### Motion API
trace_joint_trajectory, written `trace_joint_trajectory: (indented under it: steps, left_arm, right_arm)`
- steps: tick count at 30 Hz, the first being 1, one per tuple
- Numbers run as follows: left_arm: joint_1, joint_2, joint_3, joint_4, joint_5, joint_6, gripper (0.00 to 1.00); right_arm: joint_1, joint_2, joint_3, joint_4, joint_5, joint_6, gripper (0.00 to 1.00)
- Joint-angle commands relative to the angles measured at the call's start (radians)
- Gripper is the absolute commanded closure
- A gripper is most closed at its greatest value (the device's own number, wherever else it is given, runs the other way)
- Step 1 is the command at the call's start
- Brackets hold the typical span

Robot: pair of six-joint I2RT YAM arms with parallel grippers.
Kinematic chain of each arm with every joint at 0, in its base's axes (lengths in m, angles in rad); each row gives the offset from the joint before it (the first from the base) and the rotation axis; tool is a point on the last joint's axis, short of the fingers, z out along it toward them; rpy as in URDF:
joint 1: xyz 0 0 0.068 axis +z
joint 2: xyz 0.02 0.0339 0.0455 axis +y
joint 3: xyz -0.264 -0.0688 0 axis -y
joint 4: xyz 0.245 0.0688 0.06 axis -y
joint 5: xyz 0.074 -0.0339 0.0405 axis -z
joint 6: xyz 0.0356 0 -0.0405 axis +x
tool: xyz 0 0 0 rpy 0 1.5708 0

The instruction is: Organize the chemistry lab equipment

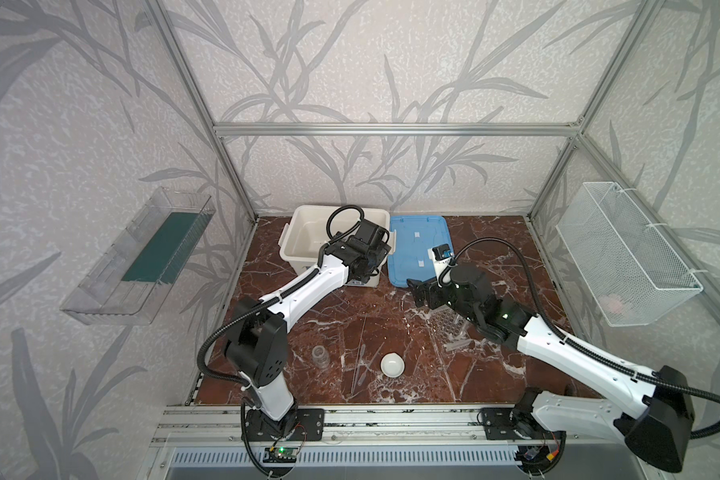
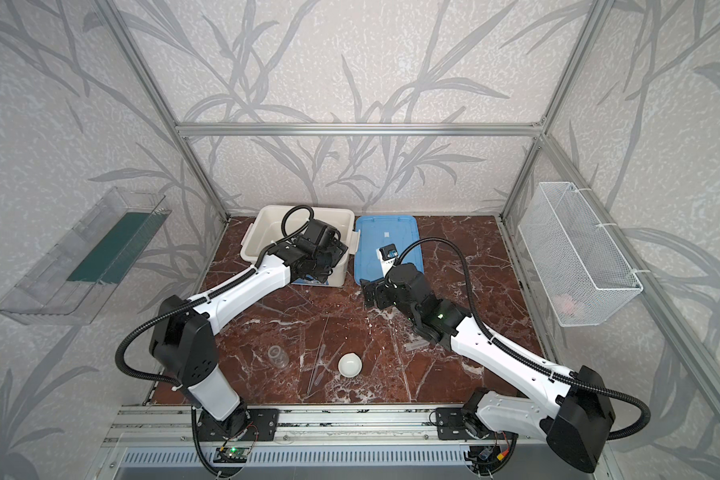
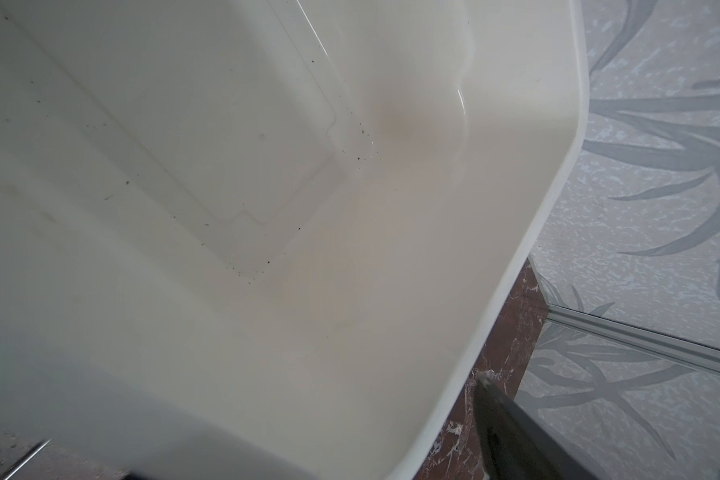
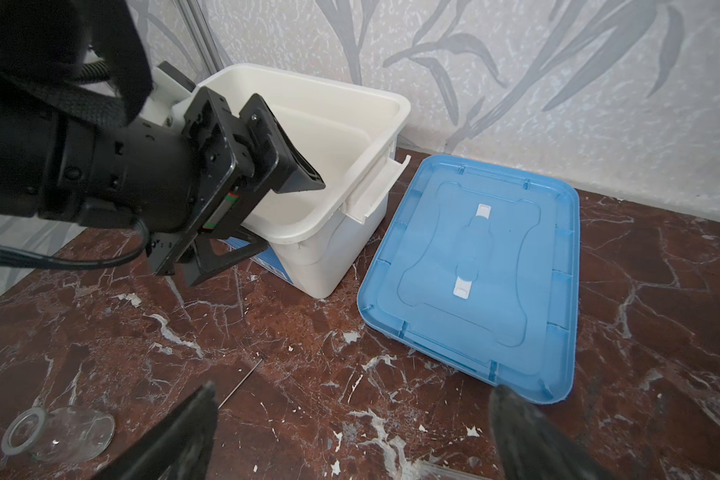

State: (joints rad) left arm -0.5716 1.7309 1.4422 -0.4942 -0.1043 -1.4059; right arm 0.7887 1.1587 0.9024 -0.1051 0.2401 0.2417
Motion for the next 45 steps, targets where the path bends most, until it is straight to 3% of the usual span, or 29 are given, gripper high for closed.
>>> trace_joint_trajectory:
  steps: [1,5,10,15,19,26,31,37,45]
  left_arm:
    - [-0.015,0.022,0.052,0.026,0.012,-0.013,0.14]
    - [-0.047,0.03,0.107,-0.007,-0.02,0.018,0.12]
    - [-0.072,-0.036,0.072,0.014,-0.007,0.048,0.04]
    - [-0.086,-0.176,-0.008,0.028,-0.007,0.231,0.01]
    - [-0.086,-0.292,-0.084,0.031,0.098,0.397,0.01]
    - [-0.086,-0.491,-0.174,-0.271,0.191,0.562,0.01]
    - [-0.087,-0.546,-0.19,-0.556,0.131,0.652,0.01]
    - [-0.089,-0.595,-0.261,-0.789,-0.016,0.641,0.01]
    - [-0.086,-0.704,-0.543,-0.693,-0.022,0.515,0.01]
  right_arm:
    - [-0.006,-0.025,-0.017,0.032,0.042,0.008,0.0]
    - [-0.009,-0.033,-0.023,0.033,0.044,0.007,0.0]
    - [-0.009,-0.061,-0.042,0.041,0.045,0.009,0.0]
    - [-0.015,-0.134,-0.047,0.018,-0.017,-0.018,0.01]
    - [-0.019,-0.172,-0.017,-0.079,-0.107,-0.092,0.01]
    - [-0.019,-0.19,0.028,-0.275,-0.252,-0.195,0.01]
    - [-0.001,-0.134,0.02,-0.262,-0.414,-0.184,0.01]
    - [0.105,-0.005,0.039,-0.218,-0.401,-0.186,0.01]
    - [0.195,0.144,0.036,-0.113,-0.432,-0.141,0.01]
